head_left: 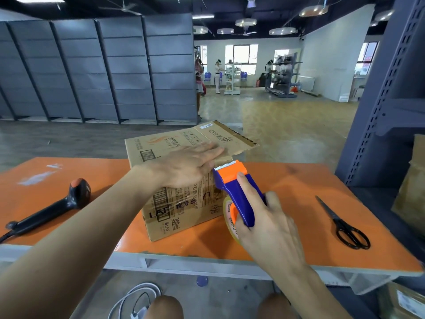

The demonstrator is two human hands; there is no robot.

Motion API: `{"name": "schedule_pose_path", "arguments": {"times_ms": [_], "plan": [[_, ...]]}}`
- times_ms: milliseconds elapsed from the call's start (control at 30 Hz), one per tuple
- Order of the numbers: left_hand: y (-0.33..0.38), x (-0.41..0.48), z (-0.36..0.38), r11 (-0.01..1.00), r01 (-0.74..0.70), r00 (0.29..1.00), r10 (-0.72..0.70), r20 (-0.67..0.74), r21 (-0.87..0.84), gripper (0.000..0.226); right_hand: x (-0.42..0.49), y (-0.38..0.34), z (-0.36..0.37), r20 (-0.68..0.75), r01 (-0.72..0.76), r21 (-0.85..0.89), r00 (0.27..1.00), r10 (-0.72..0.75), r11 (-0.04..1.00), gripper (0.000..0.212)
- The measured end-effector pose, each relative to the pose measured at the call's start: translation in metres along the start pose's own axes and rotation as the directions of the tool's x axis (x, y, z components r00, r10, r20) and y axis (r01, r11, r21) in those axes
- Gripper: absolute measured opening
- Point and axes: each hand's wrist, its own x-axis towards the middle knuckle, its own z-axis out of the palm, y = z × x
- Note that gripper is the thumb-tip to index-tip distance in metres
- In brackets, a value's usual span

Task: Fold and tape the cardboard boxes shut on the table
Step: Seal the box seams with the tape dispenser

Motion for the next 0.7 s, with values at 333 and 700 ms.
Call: {"name": "schedule_pose_path", "arguments": {"times_ms": [333,700], "plan": [[0.000,-0.004,0.004,1.000,0.005,0.995,-0.003,-0.103,0.016,0.052,-0.002,0.000,-0.005,-0.052,0.011,0.017,0.999,-0.010,1.000,0.079],[-0.003,-0.001,0.001,0.999,0.007,1.000,-0.009,-0.025,-0.051,0.050,-0.022,0.000,-0.024,-0.051,-0.037,-0.033,0.998,0.035,0.999,0.076]]}}
